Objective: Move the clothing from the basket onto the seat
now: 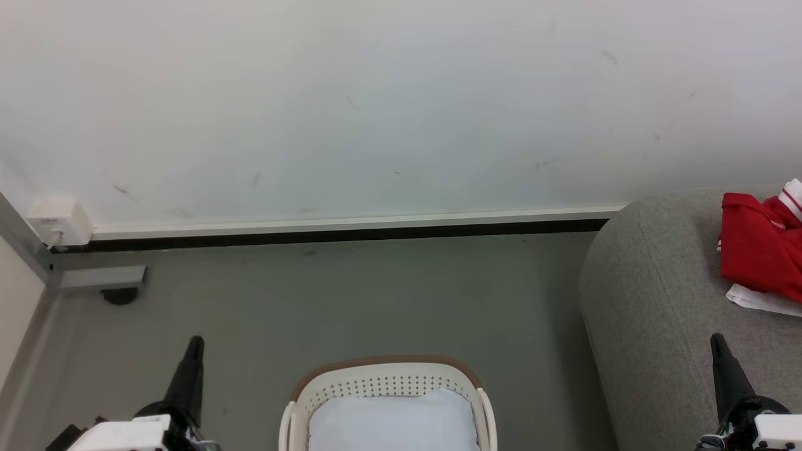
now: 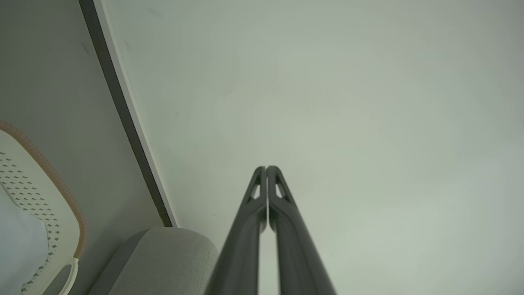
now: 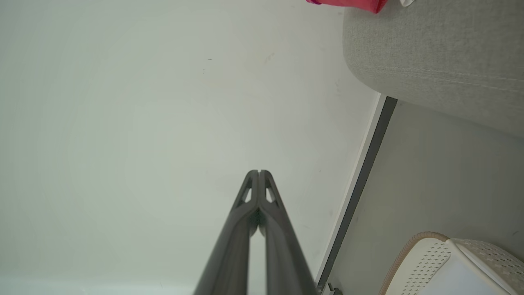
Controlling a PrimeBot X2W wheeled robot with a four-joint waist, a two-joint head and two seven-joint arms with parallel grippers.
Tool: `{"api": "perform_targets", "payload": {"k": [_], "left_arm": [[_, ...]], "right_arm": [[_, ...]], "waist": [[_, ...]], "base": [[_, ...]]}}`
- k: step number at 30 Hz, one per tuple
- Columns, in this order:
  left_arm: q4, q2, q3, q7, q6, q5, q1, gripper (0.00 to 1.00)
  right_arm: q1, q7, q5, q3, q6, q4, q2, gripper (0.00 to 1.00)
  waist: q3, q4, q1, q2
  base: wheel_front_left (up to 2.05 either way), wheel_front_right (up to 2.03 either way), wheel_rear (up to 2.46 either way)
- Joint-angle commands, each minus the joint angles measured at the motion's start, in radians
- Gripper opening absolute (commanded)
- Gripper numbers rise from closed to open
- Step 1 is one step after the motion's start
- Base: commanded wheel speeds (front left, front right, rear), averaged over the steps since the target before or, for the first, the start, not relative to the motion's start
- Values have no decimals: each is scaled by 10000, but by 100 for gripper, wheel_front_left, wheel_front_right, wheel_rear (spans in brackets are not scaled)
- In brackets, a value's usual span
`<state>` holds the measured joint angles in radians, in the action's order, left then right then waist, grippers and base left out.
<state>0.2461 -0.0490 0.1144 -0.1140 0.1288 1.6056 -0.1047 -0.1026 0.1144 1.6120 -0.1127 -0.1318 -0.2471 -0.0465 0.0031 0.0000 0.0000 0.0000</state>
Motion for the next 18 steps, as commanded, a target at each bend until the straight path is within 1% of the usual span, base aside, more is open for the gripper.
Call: {"api": "perform_targets", "payload": {"k": [1, 18], "left_arm": [[-30, -19, 29, -39, 41, 131, -83, 0], [-30, -19, 28, -38, 41, 132, -82, 0]], "right_arm": [[-126, 30, 20, -33, 21, 47, -71, 0], [-125, 29, 20, -32, 21, 47, -69, 0]], "waist": [[0, 0, 0, 0], [0, 0, 0, 0]], "base": [[0, 0, 0], [0, 0, 0]]}}
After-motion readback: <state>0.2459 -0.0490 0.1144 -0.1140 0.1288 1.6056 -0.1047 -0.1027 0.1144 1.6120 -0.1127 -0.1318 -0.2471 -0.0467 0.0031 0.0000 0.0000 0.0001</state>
